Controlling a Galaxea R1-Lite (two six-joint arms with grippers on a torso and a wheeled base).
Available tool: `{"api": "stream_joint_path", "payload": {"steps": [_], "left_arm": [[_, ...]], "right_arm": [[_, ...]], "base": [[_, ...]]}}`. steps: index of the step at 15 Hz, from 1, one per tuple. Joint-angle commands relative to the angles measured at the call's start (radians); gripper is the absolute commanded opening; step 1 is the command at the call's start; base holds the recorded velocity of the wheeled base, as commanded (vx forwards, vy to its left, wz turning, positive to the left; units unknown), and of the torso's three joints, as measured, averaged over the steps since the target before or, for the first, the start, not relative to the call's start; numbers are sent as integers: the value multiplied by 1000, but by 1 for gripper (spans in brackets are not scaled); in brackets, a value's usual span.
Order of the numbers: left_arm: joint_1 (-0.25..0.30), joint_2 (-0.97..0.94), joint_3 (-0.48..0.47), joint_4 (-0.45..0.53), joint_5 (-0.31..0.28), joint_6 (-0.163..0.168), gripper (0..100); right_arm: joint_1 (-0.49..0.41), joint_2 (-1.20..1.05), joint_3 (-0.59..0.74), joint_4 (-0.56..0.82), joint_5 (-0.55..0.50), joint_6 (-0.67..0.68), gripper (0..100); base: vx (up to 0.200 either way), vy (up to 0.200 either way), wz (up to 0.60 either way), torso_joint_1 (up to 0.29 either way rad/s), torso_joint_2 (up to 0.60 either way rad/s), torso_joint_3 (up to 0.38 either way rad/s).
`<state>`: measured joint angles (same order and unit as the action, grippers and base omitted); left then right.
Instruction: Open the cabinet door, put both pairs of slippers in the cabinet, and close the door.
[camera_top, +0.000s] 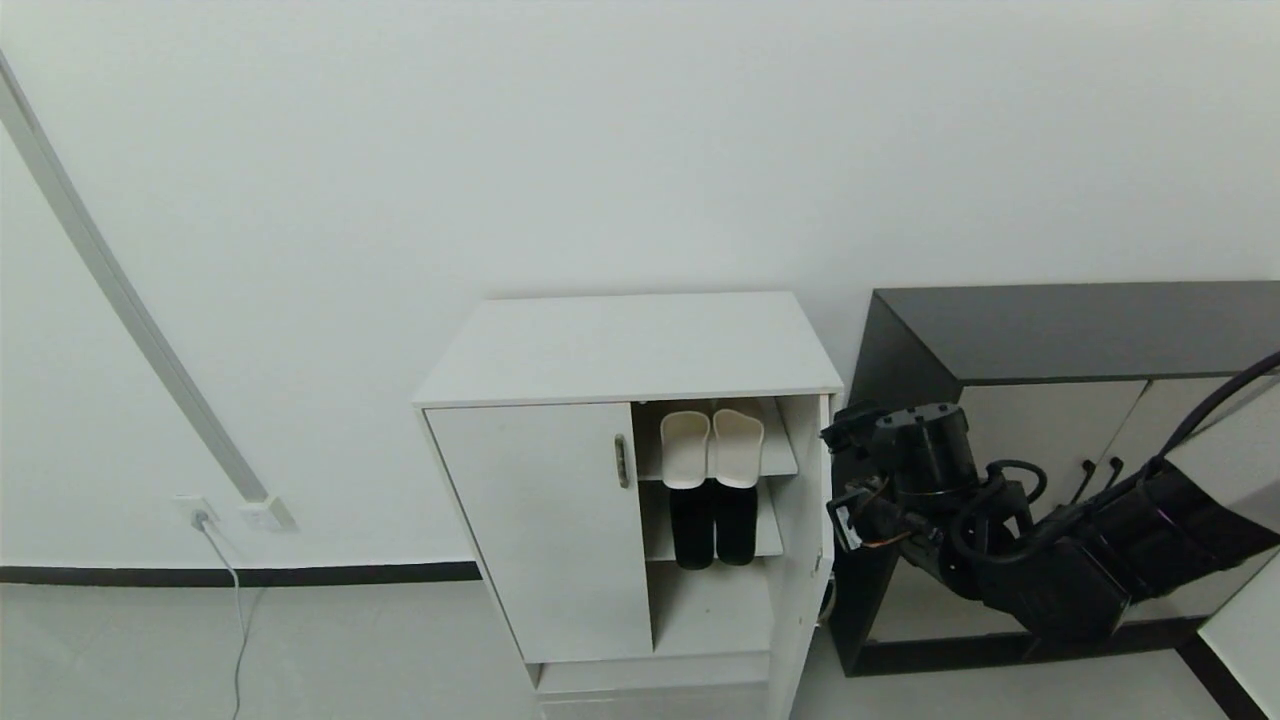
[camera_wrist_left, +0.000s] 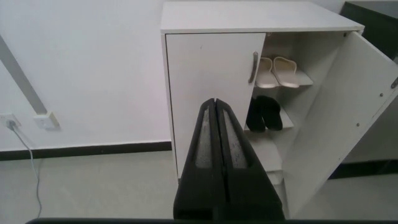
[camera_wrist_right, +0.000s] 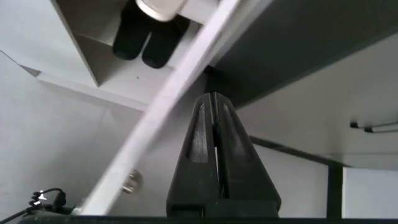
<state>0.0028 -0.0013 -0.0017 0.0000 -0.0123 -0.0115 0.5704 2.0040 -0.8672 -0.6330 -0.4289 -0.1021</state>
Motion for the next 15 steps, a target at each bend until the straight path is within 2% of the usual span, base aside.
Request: {"api": "stream_joint_path", "payload": {"steps": [1,3,4,9,15], "left_arm": [[0,1,0,0,0,-1,0],[0,1,0,0,0,-1,0],[0,1,0,0,0,-1,0],[0,1,0,0,0,-1,0],[0,1,0,0,0,-1,0]], "right_arm": [[0,24,-7,-4,7,9,0],[22,35,-12,-8,61,27,0],[43,35,-10,-10,125,78,0],[69,33,-29,-54,237,186,0],[88,32,-1,-73,249,179,0]], "base": [[0,0,0,0,0,0],[0,0,0,0,0,0],[0,0,0,0,0,0],[0,0,0,0,0,0],[0,0,0,0,0,0]]}}
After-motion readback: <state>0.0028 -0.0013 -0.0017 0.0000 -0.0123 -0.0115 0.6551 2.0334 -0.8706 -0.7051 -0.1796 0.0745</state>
